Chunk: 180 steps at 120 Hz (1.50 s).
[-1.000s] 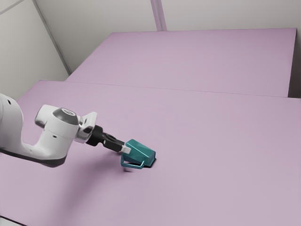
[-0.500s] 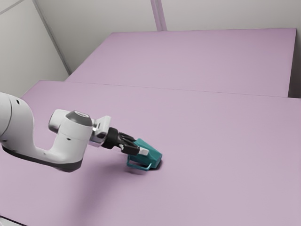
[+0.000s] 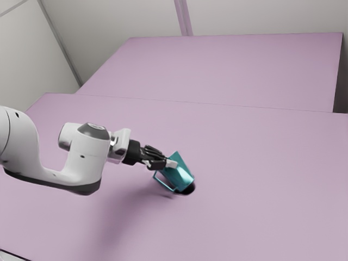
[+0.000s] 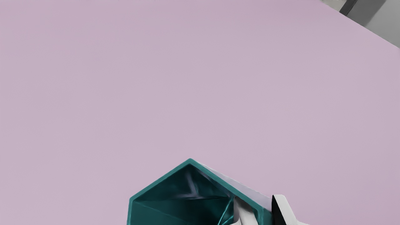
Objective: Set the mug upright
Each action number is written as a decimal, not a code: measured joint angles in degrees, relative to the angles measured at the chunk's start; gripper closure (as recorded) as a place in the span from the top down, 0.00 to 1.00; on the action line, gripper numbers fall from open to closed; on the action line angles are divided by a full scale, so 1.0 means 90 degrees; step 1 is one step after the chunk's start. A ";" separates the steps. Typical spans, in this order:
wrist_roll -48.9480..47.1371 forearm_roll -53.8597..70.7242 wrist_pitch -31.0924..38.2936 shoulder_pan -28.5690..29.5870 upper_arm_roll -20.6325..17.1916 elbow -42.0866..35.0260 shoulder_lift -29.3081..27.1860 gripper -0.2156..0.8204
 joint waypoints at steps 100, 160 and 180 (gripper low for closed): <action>-0.2115 0.6573 -0.0617 0.0233 0.0112 0.1348 -0.0247 0.03; -0.5742 0.8987 -0.0724 0.0941 0.0098 0.1231 -0.0158 0.03; -0.6492 0.9047 -0.0566 0.0951 0.0090 0.1231 0.0009 0.03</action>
